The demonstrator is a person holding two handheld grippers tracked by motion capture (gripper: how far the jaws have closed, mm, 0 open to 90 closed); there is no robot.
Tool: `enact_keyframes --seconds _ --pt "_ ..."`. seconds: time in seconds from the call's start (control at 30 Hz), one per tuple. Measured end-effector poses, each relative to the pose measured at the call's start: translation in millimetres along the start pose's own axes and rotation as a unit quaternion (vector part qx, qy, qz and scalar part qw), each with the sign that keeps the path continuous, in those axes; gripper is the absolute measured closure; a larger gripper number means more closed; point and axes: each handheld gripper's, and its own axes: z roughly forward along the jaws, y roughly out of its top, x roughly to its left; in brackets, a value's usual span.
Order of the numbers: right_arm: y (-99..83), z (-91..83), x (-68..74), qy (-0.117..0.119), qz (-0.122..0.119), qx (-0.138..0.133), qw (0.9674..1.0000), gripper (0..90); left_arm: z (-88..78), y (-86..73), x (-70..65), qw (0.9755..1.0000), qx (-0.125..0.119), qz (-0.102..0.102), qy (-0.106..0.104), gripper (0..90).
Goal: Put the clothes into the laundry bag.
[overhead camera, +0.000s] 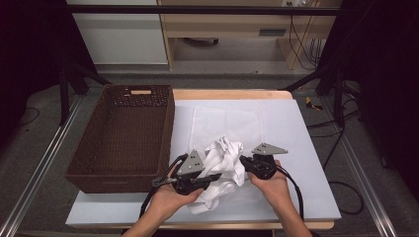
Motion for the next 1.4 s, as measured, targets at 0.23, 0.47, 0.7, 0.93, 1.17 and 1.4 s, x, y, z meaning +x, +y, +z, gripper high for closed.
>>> enact_keyframes --seconds 0.23,0.47,0.7,0.93,1.17,1.4 --pt "-2.1 -1.5 -0.2 0.019 0.006 -0.015 0.9997 89.3 -7.6 -4.1 -2.3 0.9999 -0.005 0.003 0.011 73.8" --pt "-2.6 -2.8 -4.4 0.012 0.0 -0.026 0.9996 89.4 -10.0 -6.6 -8.1 0.9999 0.0 0.014 0.01 73.6" --pt "-1.2 -4.6 -4.9 0.016 -0.001 -0.039 0.9991 89.3 -2.3 -14.0 -11.0 0.9997 0.018 0.014 -0.002 73.6" --pt "0.3 -5.3 -8.2 0.016 0.001 -0.045 0.9989 89.3 5.4 -18.2 -13.4 0.999 0.036 0.025 -0.012 73.6" --pt "2.4 -7.4 -7.4 0.016 -0.002 -0.056 0.9983 89.3 17.1 -26.7 -13.8 0.9978 0.059 0.025 -0.017 73.5" --pt "4.7 -9.6 -7.1 0.014 -0.005 -0.063 0.9979 89.4 27.6 -33.3 -14.2 0.9963 0.08 0.029 -0.016 73.5"
